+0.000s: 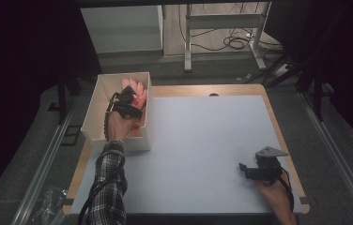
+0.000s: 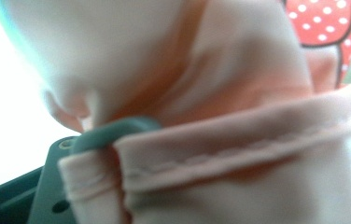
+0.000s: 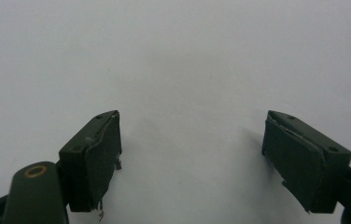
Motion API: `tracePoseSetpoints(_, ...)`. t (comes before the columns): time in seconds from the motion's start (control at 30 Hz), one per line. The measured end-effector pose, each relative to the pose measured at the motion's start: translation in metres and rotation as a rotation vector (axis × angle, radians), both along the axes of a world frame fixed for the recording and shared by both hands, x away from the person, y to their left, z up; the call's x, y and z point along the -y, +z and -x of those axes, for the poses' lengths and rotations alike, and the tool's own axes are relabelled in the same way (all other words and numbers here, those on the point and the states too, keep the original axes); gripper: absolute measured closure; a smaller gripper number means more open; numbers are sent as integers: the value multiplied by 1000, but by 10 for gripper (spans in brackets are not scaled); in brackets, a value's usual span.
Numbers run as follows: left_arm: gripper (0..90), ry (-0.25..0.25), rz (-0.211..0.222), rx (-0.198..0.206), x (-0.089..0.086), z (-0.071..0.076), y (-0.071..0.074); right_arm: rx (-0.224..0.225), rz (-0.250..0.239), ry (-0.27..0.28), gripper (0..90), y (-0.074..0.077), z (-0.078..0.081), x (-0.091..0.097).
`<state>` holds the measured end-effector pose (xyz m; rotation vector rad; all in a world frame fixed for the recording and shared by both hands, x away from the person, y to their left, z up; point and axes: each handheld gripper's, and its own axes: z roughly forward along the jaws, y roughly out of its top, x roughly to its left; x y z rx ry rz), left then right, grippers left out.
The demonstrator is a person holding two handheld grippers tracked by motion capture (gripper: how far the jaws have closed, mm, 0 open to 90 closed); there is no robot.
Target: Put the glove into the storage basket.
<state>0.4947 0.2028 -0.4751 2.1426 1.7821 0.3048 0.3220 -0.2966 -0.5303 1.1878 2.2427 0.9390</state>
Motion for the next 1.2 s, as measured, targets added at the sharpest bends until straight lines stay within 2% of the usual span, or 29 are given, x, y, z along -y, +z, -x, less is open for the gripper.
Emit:
tracePoseSetpoints(0.3, 325, -25, 13, -82, 10, -12, -13, 0, 0, 1, 200, 0, 0, 0)
tracePoseSetpoints(0.47, 267, -11, 69, -128, 7, -16, -22, 1, 1, 1, 200, 0, 0, 0)
tracePoseSetpoints(0.57, 223, -9, 74, -135, 5, -16, -24, 0, 0, 1, 200, 0, 0, 0)
tracePoseSetpoints(0.7, 154, -22, 63, -122, 2, -15, -22, 0, 0, 0, 200, 0, 0, 0)
tracePoseSetpoints(0.83, 81, -27, 98, -83, -3, -11, -16, 0, 0, 1, 199, 0, 0, 0)
tracePoseSetpoints(1.2, 65, -54, 77, -37, -6, 0, 4, 0, 1, 1, 200, 0, 0, 0)
